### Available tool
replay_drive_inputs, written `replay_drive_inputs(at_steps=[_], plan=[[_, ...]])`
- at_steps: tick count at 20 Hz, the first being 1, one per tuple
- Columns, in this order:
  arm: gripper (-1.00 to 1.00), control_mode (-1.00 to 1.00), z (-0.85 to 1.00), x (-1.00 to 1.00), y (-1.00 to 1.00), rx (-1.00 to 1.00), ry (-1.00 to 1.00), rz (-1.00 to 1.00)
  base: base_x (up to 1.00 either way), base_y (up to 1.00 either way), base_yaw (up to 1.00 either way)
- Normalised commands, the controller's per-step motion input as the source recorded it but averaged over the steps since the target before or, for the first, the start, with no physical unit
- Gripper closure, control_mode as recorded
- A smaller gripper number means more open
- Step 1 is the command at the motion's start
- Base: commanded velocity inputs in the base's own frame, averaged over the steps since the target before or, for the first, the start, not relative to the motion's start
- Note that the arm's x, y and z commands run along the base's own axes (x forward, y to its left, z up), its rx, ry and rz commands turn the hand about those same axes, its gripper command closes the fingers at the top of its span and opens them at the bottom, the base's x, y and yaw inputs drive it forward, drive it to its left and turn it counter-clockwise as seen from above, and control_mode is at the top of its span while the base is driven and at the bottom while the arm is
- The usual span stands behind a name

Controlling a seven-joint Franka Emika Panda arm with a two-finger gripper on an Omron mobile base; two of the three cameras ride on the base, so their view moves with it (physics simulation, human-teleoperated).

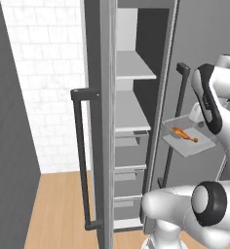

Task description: Take the meat container that has the chicken drumstick and place it on the second highest rack of the freezer. Then take the vegetable container that has the lime and carrot and place it on the highest rack of the freezer.

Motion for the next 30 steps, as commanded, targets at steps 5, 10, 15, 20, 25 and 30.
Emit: replay_drive_inputs(at_steps=[5, 10, 15, 20, 25, 30], plan=[[1.0, -1.0, 0.0, 0.0, 0.0, 0.0, 0.0, 0.0, -0.04, 0.02, 0.0], [1.0, -1.0, -0.06, 0.07, 0.14, 0.11, -0.04, -0.37, 0.0, 0.0, 0.0], [1.0, -1.0, -0.01, 0.15, 0.54, 0.11, -0.02, -0.68, 0.0, 0.0, 0.0], [1.0, -1.0, -0.24, 0.31, 0.48, 0.08, 0.04, -0.78, 0.0, 0.0, 0.0], [1.0, -1.0, -0.56, 0.17, 0.32, 0.16, 0.1, -0.72, 0.0, 0.0, 0.0], [1.0, -1.0, -0.56, 0.54, 0.29, 0.08, 0.06, -0.36, 0.0, 0.0, 0.0]])
